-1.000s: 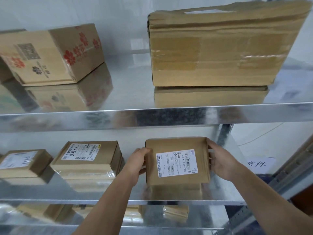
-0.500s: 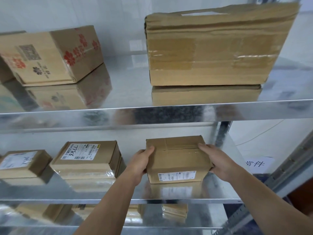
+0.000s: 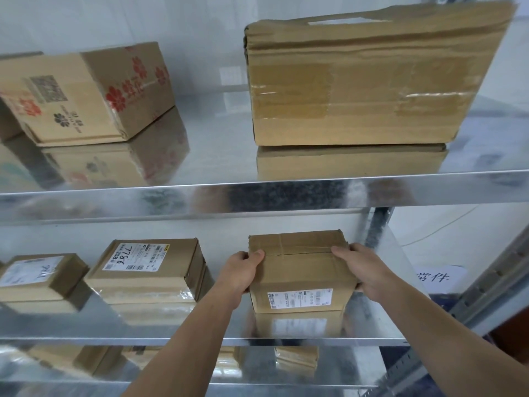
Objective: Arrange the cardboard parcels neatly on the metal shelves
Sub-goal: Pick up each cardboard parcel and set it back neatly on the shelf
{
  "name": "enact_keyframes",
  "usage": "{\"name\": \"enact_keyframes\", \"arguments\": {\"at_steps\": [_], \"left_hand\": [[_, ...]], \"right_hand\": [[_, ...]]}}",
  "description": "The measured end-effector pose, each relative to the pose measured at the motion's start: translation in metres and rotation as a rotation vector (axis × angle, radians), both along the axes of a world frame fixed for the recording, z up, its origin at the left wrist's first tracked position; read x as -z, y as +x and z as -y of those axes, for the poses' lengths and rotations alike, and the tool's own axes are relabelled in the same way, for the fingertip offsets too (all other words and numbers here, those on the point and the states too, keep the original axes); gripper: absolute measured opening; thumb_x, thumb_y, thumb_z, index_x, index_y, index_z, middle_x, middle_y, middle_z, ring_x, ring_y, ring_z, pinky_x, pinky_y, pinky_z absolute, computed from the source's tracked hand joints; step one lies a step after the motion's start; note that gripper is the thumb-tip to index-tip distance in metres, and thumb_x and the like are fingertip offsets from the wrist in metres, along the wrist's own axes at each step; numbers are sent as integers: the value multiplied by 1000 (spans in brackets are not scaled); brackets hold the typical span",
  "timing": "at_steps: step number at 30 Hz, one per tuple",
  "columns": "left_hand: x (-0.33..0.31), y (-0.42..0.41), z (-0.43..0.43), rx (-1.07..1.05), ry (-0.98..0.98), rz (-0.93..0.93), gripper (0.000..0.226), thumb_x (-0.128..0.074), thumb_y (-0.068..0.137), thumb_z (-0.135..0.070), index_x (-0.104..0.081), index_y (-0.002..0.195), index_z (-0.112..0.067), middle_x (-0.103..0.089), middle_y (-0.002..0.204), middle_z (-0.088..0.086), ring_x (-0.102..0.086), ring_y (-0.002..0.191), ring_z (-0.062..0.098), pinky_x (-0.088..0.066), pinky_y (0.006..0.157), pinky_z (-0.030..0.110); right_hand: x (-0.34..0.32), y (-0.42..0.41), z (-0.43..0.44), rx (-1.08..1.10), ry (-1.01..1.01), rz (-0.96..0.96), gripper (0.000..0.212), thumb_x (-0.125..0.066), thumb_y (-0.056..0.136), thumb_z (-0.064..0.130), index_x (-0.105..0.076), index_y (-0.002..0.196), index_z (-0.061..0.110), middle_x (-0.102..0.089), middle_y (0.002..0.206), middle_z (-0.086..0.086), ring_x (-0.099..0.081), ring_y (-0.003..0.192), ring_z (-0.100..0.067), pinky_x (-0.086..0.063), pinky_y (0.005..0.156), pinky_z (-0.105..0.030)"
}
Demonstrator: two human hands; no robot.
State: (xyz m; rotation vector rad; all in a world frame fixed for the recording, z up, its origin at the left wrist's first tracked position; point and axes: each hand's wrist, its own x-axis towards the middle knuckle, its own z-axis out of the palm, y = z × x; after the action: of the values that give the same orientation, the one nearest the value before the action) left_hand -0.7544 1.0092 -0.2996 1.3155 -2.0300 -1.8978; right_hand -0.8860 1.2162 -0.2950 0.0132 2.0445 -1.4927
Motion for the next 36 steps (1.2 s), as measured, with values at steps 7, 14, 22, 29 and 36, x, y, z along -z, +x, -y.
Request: {"name": "enact_keyframes", "arguments": {"at_steps": [7,14,22,29,36], "left_hand": [[-1,-5,0,-1,-58,13,20,-55,102,-41,-61,96,-23,-69,106,5,-66,101,27,-55,98,50],[-1,-9,1,-13,-69,28,19,-56,102,-38,-61,95,-22,-69,105,5,-67,100,27,-56,96,51],[-6,-8,-2,-2,-81,40,21,-56,102,-41,-62,98,-21,-69,104,5,-66,101,27,-55,97,51],[2,9,2,-136,160,-45,46,-48,102,-54,-63,126,-17,-66,123,4,-59,119,25,-42,112,45],[10,25,8,-274,332,-76,56,-51,103,-48,-53,141,-7,-66,125,11,-61,116,28,-42,111,44]], "right_hand": [[3,-3,5,20,13,-18,16,-64,101,28,-60,106,14,-71,102,-11,-69,90,-27,-57,80,-42],[6,-8,7,28,31,-47,15,-64,101,27,-59,102,13,-70,102,-13,-69,90,-29,-55,67,-36],[8,-6,8,40,-6,-40,16,-65,100,29,-60,104,14,-71,104,-13,-71,93,-31,-61,84,-47],[11,-5,-4,31,-68,-12,21,-61,103,32,-66,108,12,-74,103,-11,-72,94,-29,-59,90,-49],[21,1,-15,115,-307,188,20,-57,105,29,-70,111,15,-78,93,-6,-71,88,-29,-57,88,-52]]}}
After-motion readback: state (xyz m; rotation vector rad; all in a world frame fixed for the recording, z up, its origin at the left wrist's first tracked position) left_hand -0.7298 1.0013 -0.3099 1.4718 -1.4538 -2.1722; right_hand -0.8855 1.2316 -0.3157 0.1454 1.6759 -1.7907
